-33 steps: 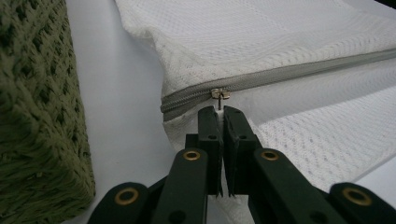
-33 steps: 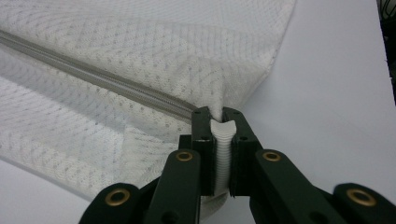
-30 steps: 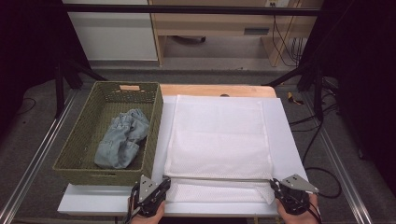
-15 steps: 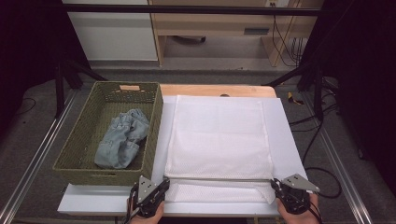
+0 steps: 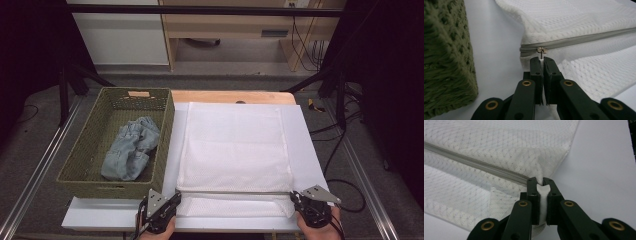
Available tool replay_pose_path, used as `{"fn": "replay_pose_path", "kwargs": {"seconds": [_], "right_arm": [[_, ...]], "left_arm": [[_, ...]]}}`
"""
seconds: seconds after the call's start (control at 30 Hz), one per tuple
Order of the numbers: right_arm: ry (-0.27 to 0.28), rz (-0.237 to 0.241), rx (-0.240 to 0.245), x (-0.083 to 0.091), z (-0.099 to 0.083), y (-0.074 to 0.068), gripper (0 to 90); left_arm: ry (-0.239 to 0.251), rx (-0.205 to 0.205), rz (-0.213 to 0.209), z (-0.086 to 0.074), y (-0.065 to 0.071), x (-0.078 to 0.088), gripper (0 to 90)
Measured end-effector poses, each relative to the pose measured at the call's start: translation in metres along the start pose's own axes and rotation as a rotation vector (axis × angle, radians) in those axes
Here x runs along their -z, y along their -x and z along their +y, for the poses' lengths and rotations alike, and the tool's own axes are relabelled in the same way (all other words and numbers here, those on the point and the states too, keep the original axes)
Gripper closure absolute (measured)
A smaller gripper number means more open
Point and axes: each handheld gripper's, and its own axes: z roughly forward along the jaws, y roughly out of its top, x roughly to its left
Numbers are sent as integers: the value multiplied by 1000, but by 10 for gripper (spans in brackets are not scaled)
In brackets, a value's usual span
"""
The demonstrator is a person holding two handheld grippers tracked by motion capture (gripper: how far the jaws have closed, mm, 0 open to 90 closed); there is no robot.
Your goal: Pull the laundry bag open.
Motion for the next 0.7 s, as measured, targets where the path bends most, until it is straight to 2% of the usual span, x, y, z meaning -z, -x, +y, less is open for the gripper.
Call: {"fn": "replay_pose_path", "kwargs": {"seconds": [0.4, 0.7], "right_arm": [[-5, 1, 1, -2, 0, 1, 847], [-14, 1, 0, -3, 0, 0, 847]], "left_arm": [[4, 0, 6, -2, 1, 1, 866], [7, 24, -2, -3, -3, 3, 866]]}}
